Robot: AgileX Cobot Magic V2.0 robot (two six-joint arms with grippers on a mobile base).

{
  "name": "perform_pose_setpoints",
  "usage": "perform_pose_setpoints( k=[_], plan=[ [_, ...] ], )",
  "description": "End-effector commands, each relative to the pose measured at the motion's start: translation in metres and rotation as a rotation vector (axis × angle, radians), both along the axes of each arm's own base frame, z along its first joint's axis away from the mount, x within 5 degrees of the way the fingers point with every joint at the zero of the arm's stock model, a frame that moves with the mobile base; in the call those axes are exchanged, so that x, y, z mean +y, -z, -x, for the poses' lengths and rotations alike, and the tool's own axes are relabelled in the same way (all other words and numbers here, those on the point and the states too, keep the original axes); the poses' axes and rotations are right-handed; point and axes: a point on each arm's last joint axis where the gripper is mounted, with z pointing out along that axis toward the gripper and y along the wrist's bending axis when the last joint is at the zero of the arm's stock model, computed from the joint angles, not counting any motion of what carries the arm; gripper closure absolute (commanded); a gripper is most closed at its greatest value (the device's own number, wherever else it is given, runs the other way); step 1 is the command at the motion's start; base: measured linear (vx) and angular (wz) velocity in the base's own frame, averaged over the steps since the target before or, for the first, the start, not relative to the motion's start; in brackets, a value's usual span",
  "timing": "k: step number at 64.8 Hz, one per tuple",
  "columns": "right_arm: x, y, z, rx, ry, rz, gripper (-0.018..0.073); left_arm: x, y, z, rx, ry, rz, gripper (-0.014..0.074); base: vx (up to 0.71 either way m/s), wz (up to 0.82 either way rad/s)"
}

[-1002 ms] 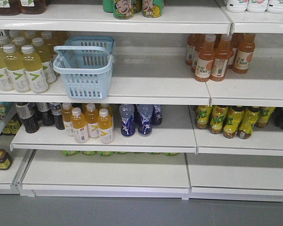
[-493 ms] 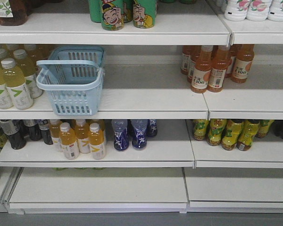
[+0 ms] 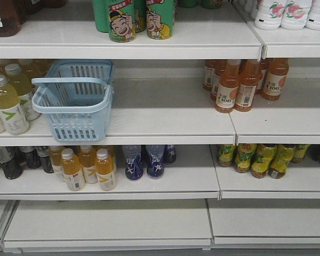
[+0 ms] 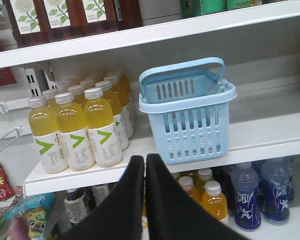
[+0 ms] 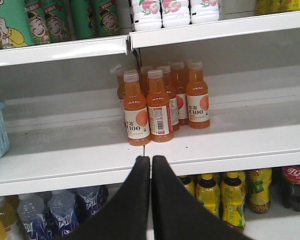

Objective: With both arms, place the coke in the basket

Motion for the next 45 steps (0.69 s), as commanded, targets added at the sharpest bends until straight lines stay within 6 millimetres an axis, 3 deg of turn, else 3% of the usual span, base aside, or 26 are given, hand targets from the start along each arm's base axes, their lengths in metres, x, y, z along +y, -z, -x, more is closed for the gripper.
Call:
perform_pose_setpoints(
  k=[1,45],
  plan=[
    [0.0004,-0.002,0.0008,-0.069,-0.002,0.014,0.0564,-0.0002,-0.0059,0.0015,-0.085,0.005,0.02,0.0604,0.03,-0.03],
    [0.0004,-0.002,0.0008,-0.069,-0.002,0.014,0.0564,-0.0002,-0.0059,0.0015,-0.085,0.005,0.02,0.0604,0.01,-0.01]
  ],
)
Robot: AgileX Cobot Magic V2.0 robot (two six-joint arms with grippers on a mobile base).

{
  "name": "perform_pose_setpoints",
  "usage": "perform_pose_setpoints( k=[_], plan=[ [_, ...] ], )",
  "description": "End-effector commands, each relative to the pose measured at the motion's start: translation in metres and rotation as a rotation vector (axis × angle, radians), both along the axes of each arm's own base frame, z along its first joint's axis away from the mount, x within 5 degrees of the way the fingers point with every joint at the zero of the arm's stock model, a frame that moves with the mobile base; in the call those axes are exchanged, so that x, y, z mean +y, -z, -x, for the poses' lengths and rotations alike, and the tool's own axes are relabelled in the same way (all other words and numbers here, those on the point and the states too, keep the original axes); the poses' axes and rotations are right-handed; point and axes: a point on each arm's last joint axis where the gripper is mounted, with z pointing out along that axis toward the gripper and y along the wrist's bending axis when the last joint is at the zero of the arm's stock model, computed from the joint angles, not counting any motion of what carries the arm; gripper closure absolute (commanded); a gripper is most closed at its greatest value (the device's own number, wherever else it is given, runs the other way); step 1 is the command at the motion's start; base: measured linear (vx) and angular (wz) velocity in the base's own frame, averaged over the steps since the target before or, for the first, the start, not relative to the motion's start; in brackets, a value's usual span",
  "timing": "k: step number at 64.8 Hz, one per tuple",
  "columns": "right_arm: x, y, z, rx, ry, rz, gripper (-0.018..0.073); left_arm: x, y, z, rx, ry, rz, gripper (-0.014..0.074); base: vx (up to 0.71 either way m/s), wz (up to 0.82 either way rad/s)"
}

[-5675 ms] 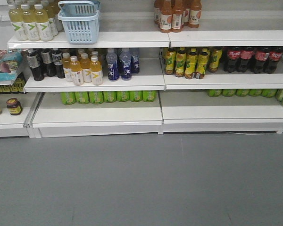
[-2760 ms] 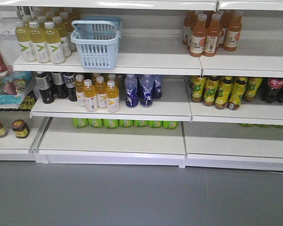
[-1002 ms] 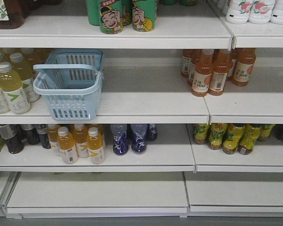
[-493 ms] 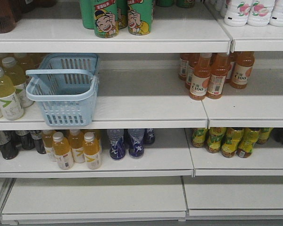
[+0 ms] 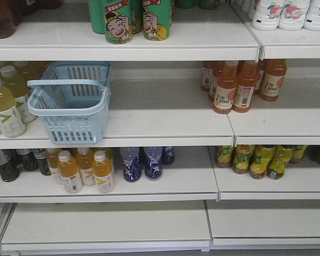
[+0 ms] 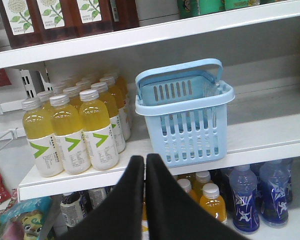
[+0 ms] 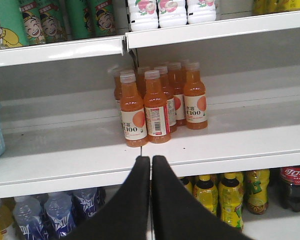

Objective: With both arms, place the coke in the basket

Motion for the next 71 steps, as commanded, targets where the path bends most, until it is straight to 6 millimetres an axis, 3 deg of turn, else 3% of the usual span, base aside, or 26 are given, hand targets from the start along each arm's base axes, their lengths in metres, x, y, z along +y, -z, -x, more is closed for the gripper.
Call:
perform_pose_setpoints(
  k=[1,25,29,37,41,54,61,67,71],
  plan=[
    [0.0,-0.002,0.001,-0.069,-0.002,0.014,0.0564,0.0,-0.006,0.001,-0.085,0.005,0.02,0.0604,0.0,0.0],
    [0.0,-0.002,0.001,-0.069,-0.002,0.014,0.0564,0.0,-0.008,0.002,-0.108,0.006,0.06,0.0604,0.0,0.0],
    [0.0,-0.002,0.001,-0.069,-0.002,0.014,0.0564,0.0,-0.009,0.002,-0.121,0.014,0.272,0.0604,0.0,0.0],
    [0.0,-0.002,0.001,-0.069,-0.002,0.014,0.0564,0.002,-0.008,0.002,-0.124,0.039,0.95,0.0603,0.0,0.0],
    [0.0,-0.002,0.001,-0.069,-0.002,0.014,0.0564,0.002,-0.008,0.002,-0.125,0.047,1.169,0.0603,0.0,0.0],
    [0.0,-0.002,0.001,-0.069,-0.002,0.014,0.0564,0.006,-0.011,0.002,-0.188,0.048,1.432,0.0603,0.0,0.0],
    [0.0,-0.002,0.001,-0.069,-0.002,0.014,0.0564,0.007,-0.019,0.004,-0.205,0.077,1.738,0.0603,0.0,0.0],
    [0.0,-0.002,0.001,-0.069,-0.002,0.014,0.0564,0.004,-0.045,0.009,-0.206,0.176,1.94,0.0603,0.0,0.0],
    [0.0,-0.002,0.001,-0.069,-0.002,0.014,0.0564,0.002,-0.072,0.018,-0.245,0.26,1.943,0.0603,0.0,0.0]
  ],
)
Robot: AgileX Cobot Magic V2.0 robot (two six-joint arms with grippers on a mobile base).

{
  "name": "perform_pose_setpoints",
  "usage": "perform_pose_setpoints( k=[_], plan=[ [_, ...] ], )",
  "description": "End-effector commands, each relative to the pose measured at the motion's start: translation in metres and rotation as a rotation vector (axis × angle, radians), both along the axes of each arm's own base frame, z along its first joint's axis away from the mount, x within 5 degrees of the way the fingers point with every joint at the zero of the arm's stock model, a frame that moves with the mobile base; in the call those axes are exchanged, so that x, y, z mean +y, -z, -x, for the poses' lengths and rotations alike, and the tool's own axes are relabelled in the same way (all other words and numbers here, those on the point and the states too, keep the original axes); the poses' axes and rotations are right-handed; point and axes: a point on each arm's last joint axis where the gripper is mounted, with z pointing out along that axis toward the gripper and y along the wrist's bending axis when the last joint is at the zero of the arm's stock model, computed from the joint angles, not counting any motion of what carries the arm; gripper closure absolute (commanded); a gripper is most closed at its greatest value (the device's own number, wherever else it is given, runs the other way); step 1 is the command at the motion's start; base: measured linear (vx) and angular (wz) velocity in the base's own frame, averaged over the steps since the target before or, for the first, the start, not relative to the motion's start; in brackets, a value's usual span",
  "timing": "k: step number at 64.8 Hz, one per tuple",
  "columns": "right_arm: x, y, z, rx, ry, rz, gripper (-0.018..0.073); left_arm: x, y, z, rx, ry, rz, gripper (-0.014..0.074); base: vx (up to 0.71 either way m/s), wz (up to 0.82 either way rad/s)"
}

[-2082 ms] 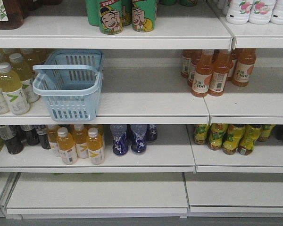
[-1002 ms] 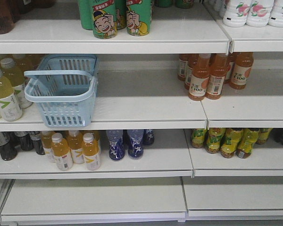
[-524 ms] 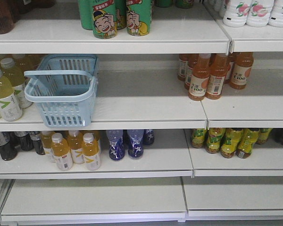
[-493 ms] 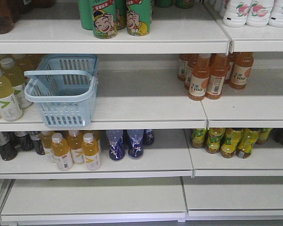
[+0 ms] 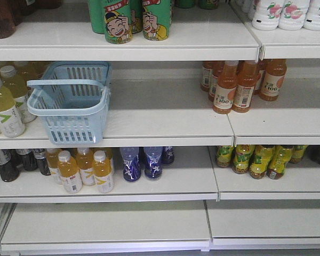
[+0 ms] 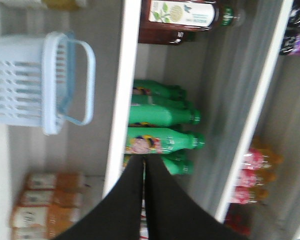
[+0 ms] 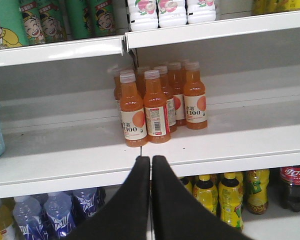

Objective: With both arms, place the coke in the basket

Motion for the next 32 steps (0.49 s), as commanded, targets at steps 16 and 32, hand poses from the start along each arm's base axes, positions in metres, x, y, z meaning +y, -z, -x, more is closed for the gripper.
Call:
perform_pose_setpoints(
  k=[16,32],
  plan=[
    [0.0,-0.002,0.001,-0.069,-0.002,0.014,0.0564,0.002,-0.144,0.044,-0.373,-0.122,-0.277,0.0603,0.0,0.0],
    [0.0,-0.002,0.001,-0.069,-0.002,0.014,0.0564,-0.006,-0.185,-0.021,-0.189,-0.014,-0.39,0.0603,0.0,0.0]
  ],
)
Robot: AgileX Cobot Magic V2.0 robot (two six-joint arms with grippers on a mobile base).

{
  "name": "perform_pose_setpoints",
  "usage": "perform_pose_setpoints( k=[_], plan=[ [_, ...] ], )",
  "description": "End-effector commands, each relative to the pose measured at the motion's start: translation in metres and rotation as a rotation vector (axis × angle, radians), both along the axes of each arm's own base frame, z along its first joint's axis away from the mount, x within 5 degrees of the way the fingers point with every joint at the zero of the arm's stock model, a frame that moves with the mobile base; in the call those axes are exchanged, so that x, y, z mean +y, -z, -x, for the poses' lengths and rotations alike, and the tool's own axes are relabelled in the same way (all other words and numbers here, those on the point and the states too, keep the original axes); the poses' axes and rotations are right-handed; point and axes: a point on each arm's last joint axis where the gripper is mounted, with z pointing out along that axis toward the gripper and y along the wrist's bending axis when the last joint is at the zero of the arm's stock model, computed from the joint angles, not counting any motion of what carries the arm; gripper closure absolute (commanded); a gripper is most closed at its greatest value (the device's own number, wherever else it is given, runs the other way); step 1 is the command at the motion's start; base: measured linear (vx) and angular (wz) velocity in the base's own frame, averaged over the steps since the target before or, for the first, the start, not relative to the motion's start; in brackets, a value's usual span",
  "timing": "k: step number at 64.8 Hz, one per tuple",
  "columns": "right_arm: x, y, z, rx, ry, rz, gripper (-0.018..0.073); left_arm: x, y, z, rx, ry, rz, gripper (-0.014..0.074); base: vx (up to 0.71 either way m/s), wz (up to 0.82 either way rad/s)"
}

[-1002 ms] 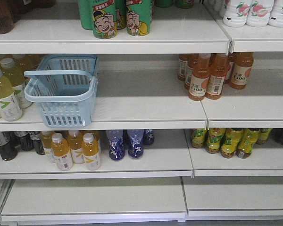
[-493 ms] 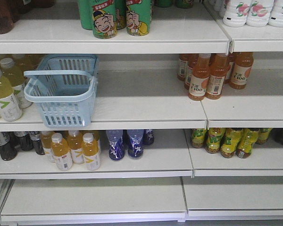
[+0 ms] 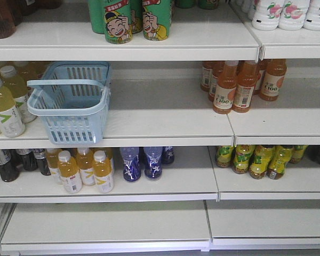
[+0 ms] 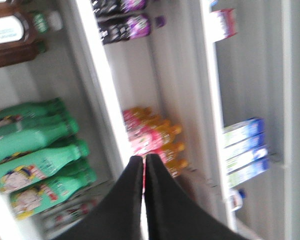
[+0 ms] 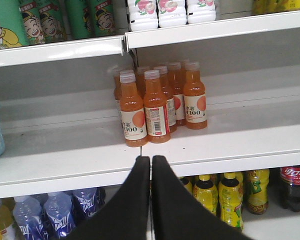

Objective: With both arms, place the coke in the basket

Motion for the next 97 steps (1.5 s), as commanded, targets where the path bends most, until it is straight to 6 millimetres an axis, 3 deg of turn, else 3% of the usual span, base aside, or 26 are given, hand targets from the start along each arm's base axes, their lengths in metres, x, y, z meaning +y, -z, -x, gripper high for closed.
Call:
perform_pose_setpoints(
  k=[1,9,16,36,44,57,75,84,97],
  plan=[
    [0.0,-0.002,0.001,-0.069,-0.002,0.014,0.0564,-0.004,-0.016,-0.03,0.076,0.022,-0.081,0.0603,0.0,0.0],
    [0.0,-0.002,0.001,-0.069,-0.002,0.014,0.0564,-0.011,-0.024,-0.08,0.204,0.071,-0.232,0.0603,0.0,0.0],
    [0.0,-0.002,0.001,-0.069,-0.002,0.014,0.0564,-0.015,-0.019,-0.12,0.3,0.118,-0.308,0.0603,0.0,0.0],
    [0.0,-0.002,0.001,-0.069,-0.002,0.014,0.0564,-0.029,0.035,-0.202,0.448,0.324,-0.302,0.0603,0.0,0.0],
    [0.0,-0.002,0.001,-0.069,-0.002,0.014,0.0564,-0.034,0.059,-0.228,0.489,0.381,-0.398,0.0603,0.0,0.0],
    [0.0,-0.002,0.001,-0.069,-0.002,0.014,0.0564,-0.034,0.1,-0.254,0.593,0.411,-0.479,0.0603,0.0,0.0],
    [0.0,-0.002,0.001,-0.069,-0.002,0.014,0.0564,-0.032,0.118,-0.264,0.656,0.415,-0.462,0.0581,0.0,0.0],
    [0.0,-0.002,0.001,-0.069,-0.002,0.014,0.0564,-0.022,0.114,-0.269,0.666,0.385,-0.384,0.0473,0.0,0.0],
    [0.0,-0.002,0.001,-0.069,-0.002,0.014,0.0564,0.001,0.1,-0.286,0.646,0.341,-0.254,0.0212,0.0,0.0]
  ],
)
